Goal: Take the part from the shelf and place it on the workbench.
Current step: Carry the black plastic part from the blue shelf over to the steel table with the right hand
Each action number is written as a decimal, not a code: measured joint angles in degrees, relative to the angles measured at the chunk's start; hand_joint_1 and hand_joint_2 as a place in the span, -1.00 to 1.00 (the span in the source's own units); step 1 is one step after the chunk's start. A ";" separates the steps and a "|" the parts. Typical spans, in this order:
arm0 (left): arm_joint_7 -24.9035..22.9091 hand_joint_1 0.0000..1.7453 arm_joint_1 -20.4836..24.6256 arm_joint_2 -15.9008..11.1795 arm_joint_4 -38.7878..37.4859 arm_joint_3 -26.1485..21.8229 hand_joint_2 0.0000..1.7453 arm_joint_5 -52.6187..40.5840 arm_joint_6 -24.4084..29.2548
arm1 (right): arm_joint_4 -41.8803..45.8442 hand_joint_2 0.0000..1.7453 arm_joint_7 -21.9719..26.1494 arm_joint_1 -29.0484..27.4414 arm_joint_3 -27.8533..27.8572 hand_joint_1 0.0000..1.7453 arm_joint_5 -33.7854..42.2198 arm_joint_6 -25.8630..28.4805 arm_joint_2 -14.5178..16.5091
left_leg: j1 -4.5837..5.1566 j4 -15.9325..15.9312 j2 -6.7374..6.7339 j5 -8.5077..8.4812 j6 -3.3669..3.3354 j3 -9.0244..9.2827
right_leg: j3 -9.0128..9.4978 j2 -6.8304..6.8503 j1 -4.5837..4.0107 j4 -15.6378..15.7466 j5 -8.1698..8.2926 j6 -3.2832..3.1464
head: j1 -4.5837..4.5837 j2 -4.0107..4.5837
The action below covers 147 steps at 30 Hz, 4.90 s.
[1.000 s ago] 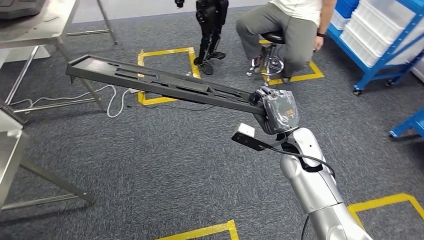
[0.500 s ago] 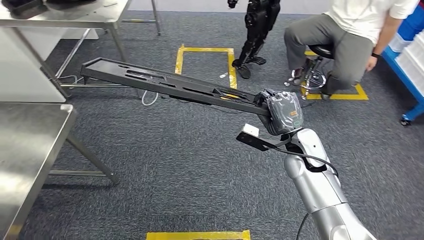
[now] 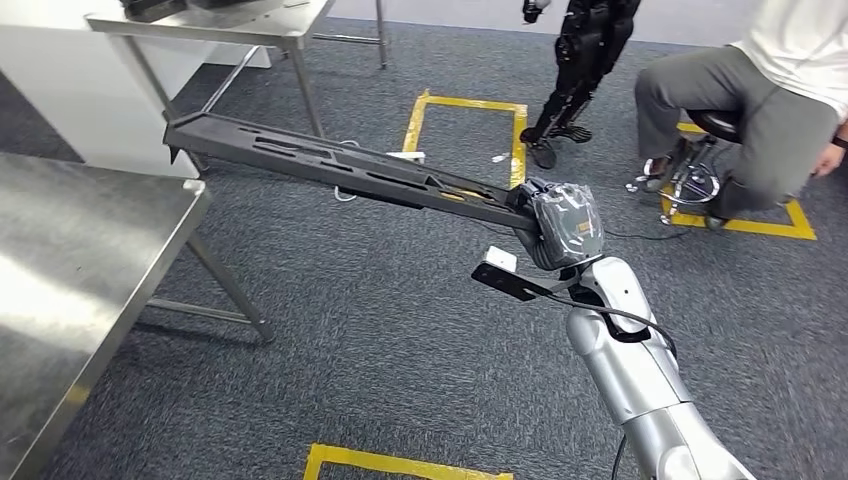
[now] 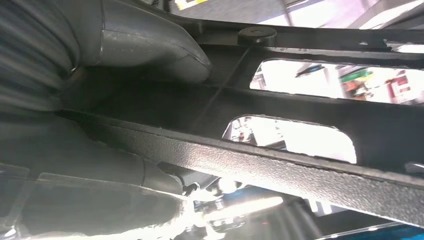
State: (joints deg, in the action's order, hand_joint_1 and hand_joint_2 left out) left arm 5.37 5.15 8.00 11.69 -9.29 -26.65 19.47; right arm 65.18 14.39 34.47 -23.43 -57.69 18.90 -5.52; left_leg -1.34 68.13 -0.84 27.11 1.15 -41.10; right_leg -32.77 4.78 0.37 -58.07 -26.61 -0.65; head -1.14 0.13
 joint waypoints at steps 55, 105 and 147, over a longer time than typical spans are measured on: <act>0.98 -1.00 0.46 1.20 0.35 -2.07 1.00 0.97 2.35 | -4.56 1.00 -0.13 4.02 0.11 1.00 -0.24 -0.60 0.82 | 0.14 -4.32 4.39 -2.14 -0.63 -0.01 | 0.11 -5.42 1.39 -0.53 -0.25 1.20 | 0.07 0.00; 6.13 -1.00 0.80 1.26 0.46 -6.69 1.00 2.45 -0.72 | -41.32 1.00 -3.57 30.70 -1.10 1.00 -11.44 -2.39 1.10 | 1.03 -10.13 3.78 -5.27 -4.85 3.49 | -7.30 -4.48 0.35 -15.85 -6.79 2.57 | -0.39 0.00; 10.95 -1.00 1.63 0.68 0.83 -9.24 1.00 1.97 -4.08 | -46.38 1.00 -6.20 31.28 -1.05 1.00 -14.38 -2.01 -3.30 | 0.78 -9.34 2.62 -0.44 -2.17 7.05 | -2.88 -4.89 1.62 -0.57 1.81 3.02 | -0.63 0.00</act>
State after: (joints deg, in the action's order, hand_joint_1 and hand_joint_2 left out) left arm 16.32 6.78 8.68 12.52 -18.53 -24.68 15.39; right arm 18.80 8.19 65.75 -24.48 -72.07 16.89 -8.81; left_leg -0.56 58.78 1.78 26.67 -1.02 -34.05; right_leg -35.65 -0.11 1.99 -58.64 -24.80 2.37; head -1.77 0.13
